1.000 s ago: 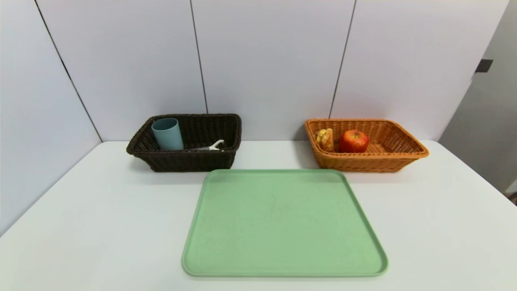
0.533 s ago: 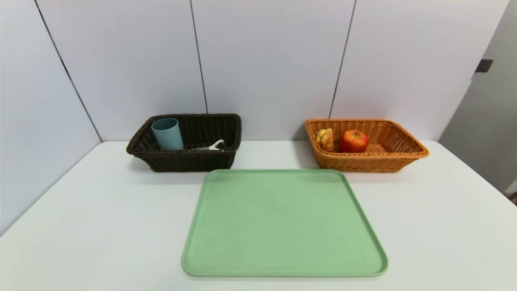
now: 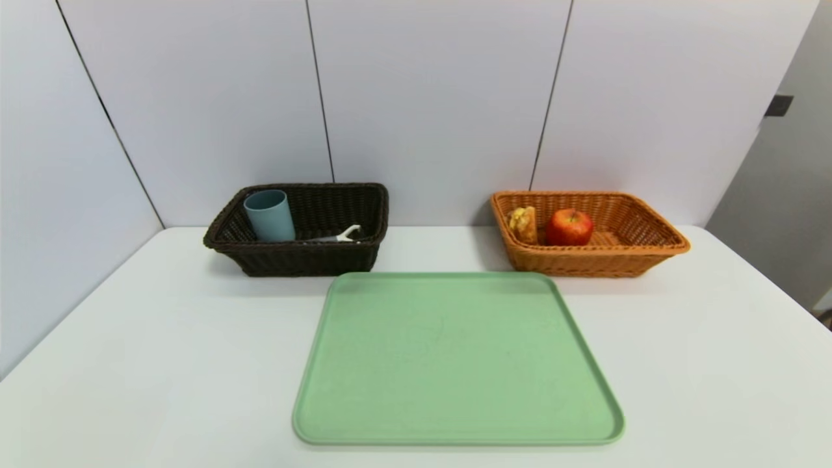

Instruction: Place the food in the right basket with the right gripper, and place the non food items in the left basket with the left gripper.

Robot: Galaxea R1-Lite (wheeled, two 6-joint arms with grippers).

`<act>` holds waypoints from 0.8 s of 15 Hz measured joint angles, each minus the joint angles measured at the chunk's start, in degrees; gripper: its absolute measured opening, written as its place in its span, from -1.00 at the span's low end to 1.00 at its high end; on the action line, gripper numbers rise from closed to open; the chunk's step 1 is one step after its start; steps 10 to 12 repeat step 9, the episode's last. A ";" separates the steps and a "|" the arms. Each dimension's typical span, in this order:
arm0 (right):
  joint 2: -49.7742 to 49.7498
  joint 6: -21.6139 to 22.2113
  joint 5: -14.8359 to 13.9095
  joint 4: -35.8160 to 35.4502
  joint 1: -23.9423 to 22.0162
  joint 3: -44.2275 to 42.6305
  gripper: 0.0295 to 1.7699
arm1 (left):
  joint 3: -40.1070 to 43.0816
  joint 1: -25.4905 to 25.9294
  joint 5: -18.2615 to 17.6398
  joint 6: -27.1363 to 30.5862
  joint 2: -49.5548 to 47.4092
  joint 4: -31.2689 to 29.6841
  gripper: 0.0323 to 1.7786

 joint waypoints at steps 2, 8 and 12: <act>0.00 0.51 -0.17 0.00 0.00 0.00 0.92 | 0.00 -0.02 0.57 -1.29 0.00 -0.13 0.90; 0.00 0.40 -0.28 0.00 -0.02 -0.02 0.92 | 0.00 -0.02 0.66 -1.38 0.00 -0.18 0.90; 0.00 0.40 -0.28 0.01 -0.02 -0.02 0.92 | 0.00 -0.02 0.63 -1.38 0.00 -0.18 0.90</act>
